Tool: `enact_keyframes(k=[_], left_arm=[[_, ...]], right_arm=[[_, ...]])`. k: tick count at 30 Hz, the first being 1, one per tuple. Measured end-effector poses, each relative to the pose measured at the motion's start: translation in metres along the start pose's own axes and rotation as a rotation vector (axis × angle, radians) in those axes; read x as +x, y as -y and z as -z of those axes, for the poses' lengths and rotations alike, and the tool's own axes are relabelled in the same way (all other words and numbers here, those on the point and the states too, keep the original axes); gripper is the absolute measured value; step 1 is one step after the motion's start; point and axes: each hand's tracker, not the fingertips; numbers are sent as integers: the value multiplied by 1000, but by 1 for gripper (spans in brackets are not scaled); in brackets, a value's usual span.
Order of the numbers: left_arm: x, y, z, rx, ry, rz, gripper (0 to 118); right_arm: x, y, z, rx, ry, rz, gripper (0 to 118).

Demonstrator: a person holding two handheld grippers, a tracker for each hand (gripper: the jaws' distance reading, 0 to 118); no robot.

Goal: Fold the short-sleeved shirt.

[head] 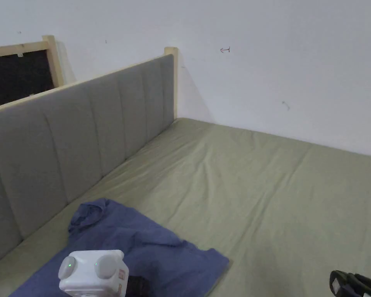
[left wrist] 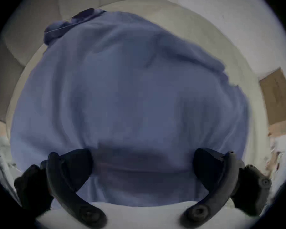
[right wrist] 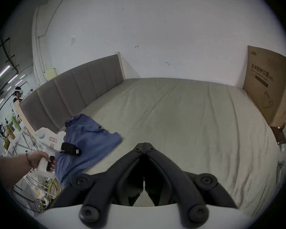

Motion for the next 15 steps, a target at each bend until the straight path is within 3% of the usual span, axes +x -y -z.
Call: enact_keyframes(k=[2, 4, 7, 8, 9, 11, 12, 13, 15], left_arm=[[7, 7, -2, 85, -22, -26, 118], [13, 15, -3, 119, -49, -35, 118], [22, 38, -39, 159, -27, -33, 115], [22, 42, -50, 174, -30, -21, 106], [14, 39, -62, 209, -18, -20, 89], [7, 47, -87, 264, -18, -34, 11], [1, 49, -96, 272, 17, -54, 0], [-16, 41, -101, 301, 2, -80, 0], [-33, 43, -129, 351, 105, -125, 0]], right_arm=[[1, 3, 3, -19, 30, -18, 0], [1, 6, 7, -39, 123, -51, 0], [13, 9, 8, -75, 36, 54, 0], [15, 10, 8, -94, 26, 73, 0], [17, 10, 7, -99, 32, 62, 0], [17, 13, 3, -99, 42, 37, 0], [17, 13, 0, -96, 50, 23, 0], [18, 13, -4, -93, 51, 18, 0], [20, 12, -12, -87, 44, 20, 0]])
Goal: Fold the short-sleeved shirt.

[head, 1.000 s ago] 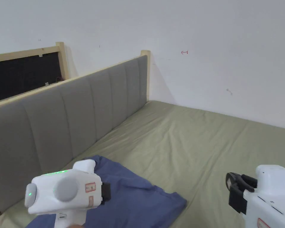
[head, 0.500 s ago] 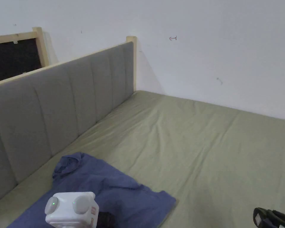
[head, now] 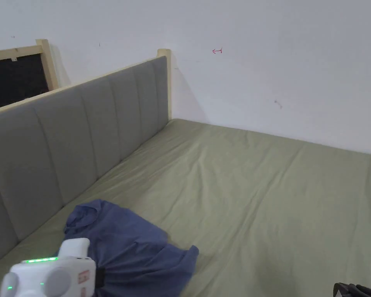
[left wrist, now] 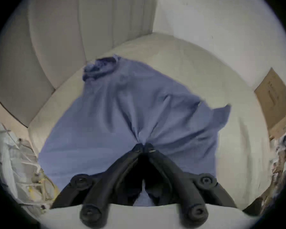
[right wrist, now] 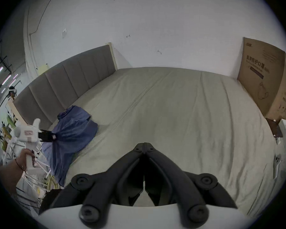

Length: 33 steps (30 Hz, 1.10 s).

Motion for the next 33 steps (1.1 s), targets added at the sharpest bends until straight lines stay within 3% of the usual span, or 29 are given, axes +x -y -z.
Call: enact_keyframes(k=[3, 7, 13, 20, 27, 33], left_arm=[[-3, -21, -35, 91, -74, 104, 0], [23, -42, -98, 215, -26, 198, 0], [122, -76, -200, 447, 175, 349, 0], [275, -77, -258, 528, 499, 541, 0], [404, -50, -225, 353, 656, 697, 0], [498, 30, -72, -163, 714, 681, 0]], right_arm=[[5, -2, -15, 28, 5, 0, 0], [16, -6, -41, 96, 21, 15, 0], [43, -5, -96, 246, 56, 68, 0], [84, 9, -160, 324, 147, 98, 0], [133, 31, -209, 354, 268, 133, 0], [175, 60, -210, 307, 322, 232, 0]])
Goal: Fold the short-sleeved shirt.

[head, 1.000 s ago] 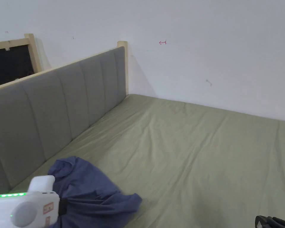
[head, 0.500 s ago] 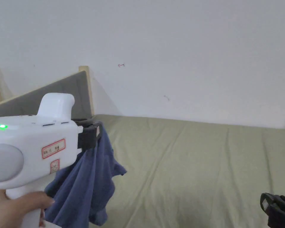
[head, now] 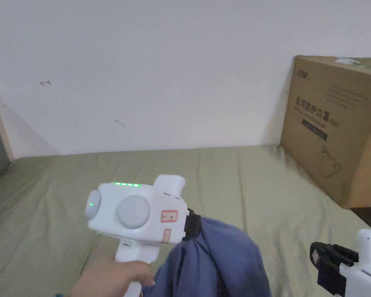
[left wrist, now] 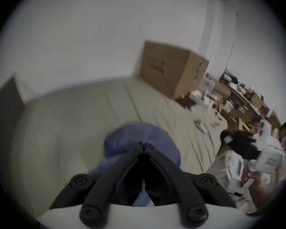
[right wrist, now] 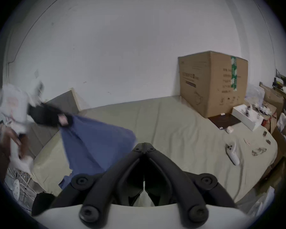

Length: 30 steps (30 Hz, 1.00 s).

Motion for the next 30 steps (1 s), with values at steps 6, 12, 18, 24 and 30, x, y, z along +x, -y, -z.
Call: enact_keyframes(k=[6, 12, 18, 24, 30], left_arm=[[-24, 64, 124, -281, 1, -246, 90], [-34, 64, 98, -238, 46, -221, 100], [-42, 49, -45, 186, -37, -127, 86], [-56, 113, -147, 422, -282, -167, 0], [-95, 158, -168, 327, -392, -314, 0]], right_arm=[[20, 22, 16, -90, 18, 33, 0], [24, 28, 28, -134, 16, 52, 0], [10, 19, 23, -101, -18, 68, 0], [-9, 15, 16, -55, -41, 35, 0], [-22, 16, 18, -35, -78, 49, 0]])
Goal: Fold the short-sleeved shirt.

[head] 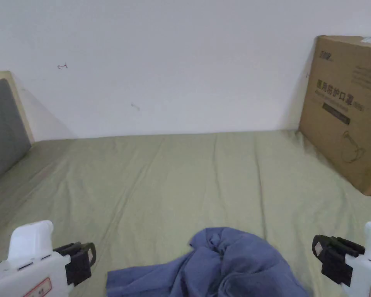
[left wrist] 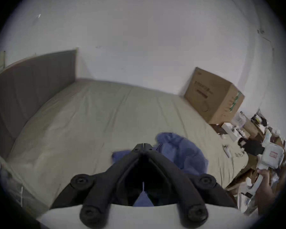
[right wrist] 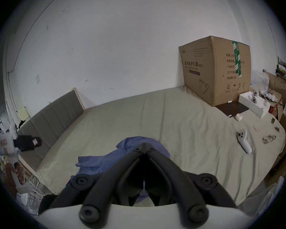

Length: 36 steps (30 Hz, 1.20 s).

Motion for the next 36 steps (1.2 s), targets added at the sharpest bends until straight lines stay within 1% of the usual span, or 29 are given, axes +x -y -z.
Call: enact_keyframes(k=[3, 4, 5, 6, 7, 9, 10, 12, 13, 14, 15, 16, 17, 18, 19, 21, 22, 23, 24, 25, 26, 27, 29, 31, 33, 34, 35, 36], left_arm=[[-30, 17, 38, -267, -50, -47, 0], [-37, 23, 55, -363, -54, -52, 18], [-47, 36, 71, -402, -70, -64, 51], [-55, 51, 85, -446, -103, -88, 74], [-63, 63, 98, -483, -152, -88, 88], [-72, 88, 127, -534, -148, -107, 89], [-75, 96, 137, -549, -154, -125, 88], [-76, 115, 159, -613, -148, -153, 92], [-70, 118, 160, -597, -165, -122, 95], [-63, 116, 159, -570, -190, -62, 95], [-57, 114, 156, -575, -204, -27, 95], [-49, 111, 149, -565, -197, -3, 83], [-44, 110, 140, -539, -192, 25, 63], [-41, 111, 131, -514, -165, 54, 35], [-39, 111, 125, -503, -142, 65, 1], [-41, 111, 107, -496, -22, -22, 1], [-41, 110, 101, -495, 9, -44, 1], [-39, 108, 93, -473, -12, -24, 1], [-38, 103, 86, -429, -41, -2, 1], [-37, 99, 79, -397, -47, 6, 1], [-38, 92, 72, -368, -40, -3, 1], [-39, 85, 65, -338, -34, -23, 1], [-41, 72, 57, -298, -35, -39, 1], [-42, 62, 52, -292, -44, -24, 1], [-42, 54, 52, -281, -60, -5, 1], [-43, 52, 52, -278, -59, -3, 1], [-44, 51, 53, -279, -58, -4, 1], [-42, 51, 55, -285, -56, -11, 1]], right_arm=[[-4, 4, 6, -31, -13, -4, 0], [-5, 6, 8, -40, -16, -3, 0], [-7, 8, 9, -51, -19, 0, 0], [-7, 10, 12, -64, -23, 7, 0], [-7, 12, 14, -78, -29, 16, 0], [-4, 17, 21, -115, -34, 29, 0], [-3, 20, 27, -131, -18, 15, 0], [4, 25, 45, -225, 96, -27, 0], [9, 27, 53, -261, 126, -34, 0], [17, 28, 61, -287, 135, -31, 0], [25, 27, 70, -342, 148, -16, 0], [31, 26, 76, -384, 156, 7, 0], [40, 24, 84, -438, 160, 35, 0], [47, 22, 91, -484, 146, 57, 0], [53, 21, 95, -495, 124, 71, 0], [65, 21, 103, -533, 65, 71, 0], [68, 22, 109, -558, 61, 59, 0], [70, 25, 117, -591, 61, 41, 9], [70, 29, 124, -616, 69, 20, 32], [70, 34, 131, -648, 60, 4, 77], [70, 40, 139, -695, 50, -13, 102], [68, 48, 147, -742, 40, -26, 109], [64, 58, 157, -775, 7, -36, 109], [61, 69, 174, -834, 31, -61, 109], [59, 82, 193, -846, 68, -98, 109], [59, 89, 200, -847, 69, -112, 109], [60, 96, 207, -860, 74, -131, 112], [62, 105, 214, -889, 80, -133, 116]])
